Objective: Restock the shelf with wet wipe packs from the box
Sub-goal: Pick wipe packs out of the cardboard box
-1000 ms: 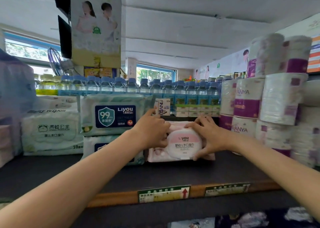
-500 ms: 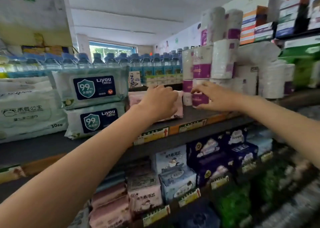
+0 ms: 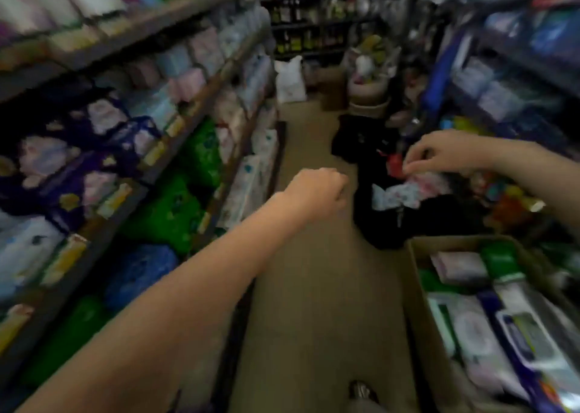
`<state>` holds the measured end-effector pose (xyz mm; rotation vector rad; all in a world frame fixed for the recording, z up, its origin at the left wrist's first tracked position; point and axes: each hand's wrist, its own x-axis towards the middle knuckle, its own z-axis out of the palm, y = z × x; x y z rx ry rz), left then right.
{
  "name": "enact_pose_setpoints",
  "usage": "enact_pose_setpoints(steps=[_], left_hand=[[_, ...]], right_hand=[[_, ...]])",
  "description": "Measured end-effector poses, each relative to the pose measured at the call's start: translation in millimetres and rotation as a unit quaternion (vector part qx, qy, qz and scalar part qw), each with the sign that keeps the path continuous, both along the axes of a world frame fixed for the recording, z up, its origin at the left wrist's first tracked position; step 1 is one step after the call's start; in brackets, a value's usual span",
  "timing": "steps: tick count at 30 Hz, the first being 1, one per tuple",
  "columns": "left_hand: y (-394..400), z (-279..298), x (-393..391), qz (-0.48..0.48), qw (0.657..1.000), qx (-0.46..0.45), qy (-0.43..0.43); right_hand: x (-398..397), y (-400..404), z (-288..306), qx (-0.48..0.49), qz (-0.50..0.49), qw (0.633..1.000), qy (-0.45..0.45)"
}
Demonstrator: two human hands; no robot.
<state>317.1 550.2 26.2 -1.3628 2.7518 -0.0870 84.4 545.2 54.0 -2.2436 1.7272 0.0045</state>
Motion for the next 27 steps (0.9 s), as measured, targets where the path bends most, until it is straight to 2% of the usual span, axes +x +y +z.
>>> enact_pose_setpoints(steps=[4,10,15,17,21,27], left_hand=[[10,-52,-118,-0.123,0.991,0.057,-0.014],[15,-115,-262,-0.225,0.966,0.125,-0.038],[17,-183,-345,-0.221,0.954,0.187,-0.074],[17,-209,-361,-0.211,0.949,0.219,-0.084],[17,-259,-373,-0.148,0.939,0.3,-0.075],[13,-324,-367,-0.067,0.927,0.356,-0.096]], right_hand=[[-127,66,-68,0.102,-0.145,0.984,-0.005],[-241,135,-159,0.187,-0.221,0.957,-0.016],[-306,149,-234,0.233,-0.229,0.945,-0.021],[-320,146,-263,0.24,-0.238,0.941,-0.024],[-318,139,-316,0.258,-0.254,0.928,-0.084],[-311,95,-373,0.209,-0.425,0.854,-0.214]])
